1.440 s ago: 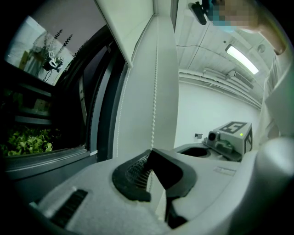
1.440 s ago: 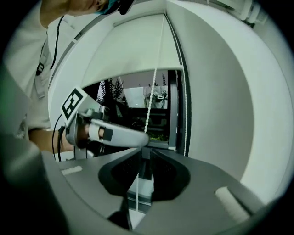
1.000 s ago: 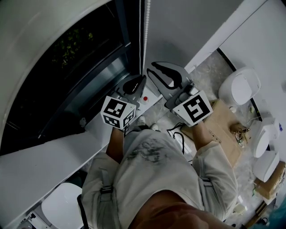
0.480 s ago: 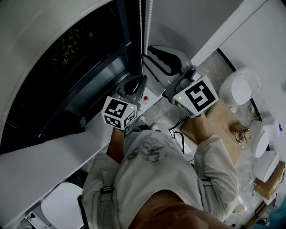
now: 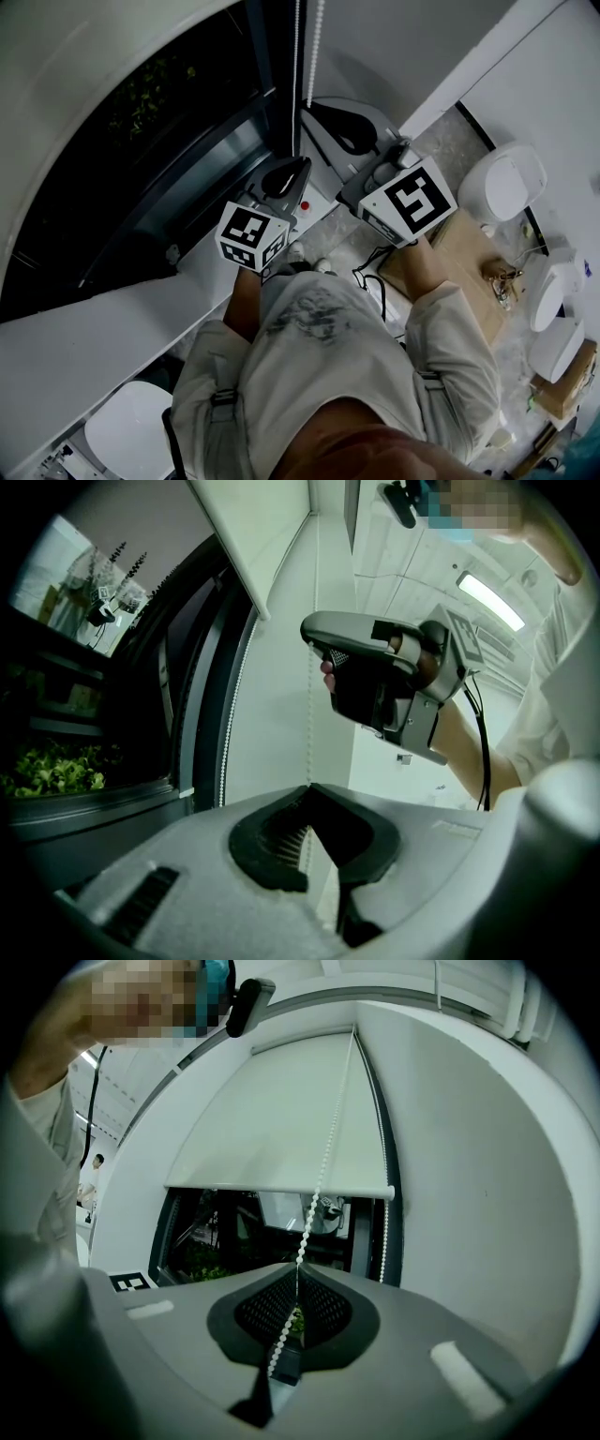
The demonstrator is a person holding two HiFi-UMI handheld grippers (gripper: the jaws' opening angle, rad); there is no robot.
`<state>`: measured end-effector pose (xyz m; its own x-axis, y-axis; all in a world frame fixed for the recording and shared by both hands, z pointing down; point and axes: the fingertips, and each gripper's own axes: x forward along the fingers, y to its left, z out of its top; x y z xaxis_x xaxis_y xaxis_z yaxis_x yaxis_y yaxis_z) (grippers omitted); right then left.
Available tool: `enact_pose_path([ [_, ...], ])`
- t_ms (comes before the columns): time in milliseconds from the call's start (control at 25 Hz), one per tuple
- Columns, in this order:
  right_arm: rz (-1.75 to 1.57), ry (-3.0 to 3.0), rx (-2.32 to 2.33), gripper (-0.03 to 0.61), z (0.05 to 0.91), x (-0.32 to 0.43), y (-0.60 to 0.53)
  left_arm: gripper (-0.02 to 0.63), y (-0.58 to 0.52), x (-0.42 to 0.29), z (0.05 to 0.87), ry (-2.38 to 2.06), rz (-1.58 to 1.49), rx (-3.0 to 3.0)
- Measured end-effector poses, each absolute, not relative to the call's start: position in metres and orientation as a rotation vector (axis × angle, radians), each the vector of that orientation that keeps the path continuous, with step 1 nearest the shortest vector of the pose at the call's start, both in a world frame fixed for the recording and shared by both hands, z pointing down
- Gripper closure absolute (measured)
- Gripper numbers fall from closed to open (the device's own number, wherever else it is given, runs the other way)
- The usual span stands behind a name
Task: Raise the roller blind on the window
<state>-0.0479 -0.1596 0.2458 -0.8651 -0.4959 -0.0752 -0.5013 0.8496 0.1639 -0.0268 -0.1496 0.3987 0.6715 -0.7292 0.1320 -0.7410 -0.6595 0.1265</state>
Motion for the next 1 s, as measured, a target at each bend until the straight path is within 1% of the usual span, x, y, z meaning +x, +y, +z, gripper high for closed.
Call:
enact_pose_path([
  [200,0.262,2.970,-0.831,0.569,0.250,-0.045,-0.159,0.603,-0.152,-0.025,0.403,-1.216,0.108,2.714],
  [480,0.209,3.002,-0.849,0.568,0.280,-0.043,-0.159,0.603,-0.150,-0.023,0.434,-1.217,0.155,2.663],
  [1000,0.232,3.033,-0.892,0.569,0.318,-0.041,-0.156,0.603,-0.151,-0.019,0.475,-1.218,0.221,2.611],
])
